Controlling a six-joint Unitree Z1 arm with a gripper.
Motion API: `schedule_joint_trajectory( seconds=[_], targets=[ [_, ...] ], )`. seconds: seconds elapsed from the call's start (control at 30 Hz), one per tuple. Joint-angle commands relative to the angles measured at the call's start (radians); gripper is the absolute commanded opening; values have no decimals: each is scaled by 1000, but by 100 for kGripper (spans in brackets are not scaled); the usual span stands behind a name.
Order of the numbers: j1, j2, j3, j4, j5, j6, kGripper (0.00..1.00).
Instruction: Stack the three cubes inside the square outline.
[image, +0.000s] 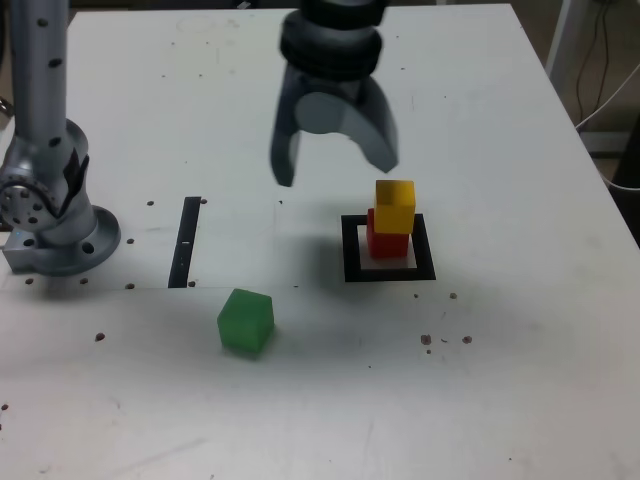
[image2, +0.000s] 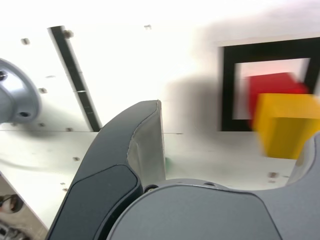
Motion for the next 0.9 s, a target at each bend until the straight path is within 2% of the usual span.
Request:
schedule_joint_trajectory(
  seconds=[0.0,0.47,0.87],
  targets=[
    [-2,-25,30,-13,-3,-2,99],
    [-86,-112,191,-83,-26,-26,99],
    [-208,-149,295,-133,-66,-89,99]
  ],
)
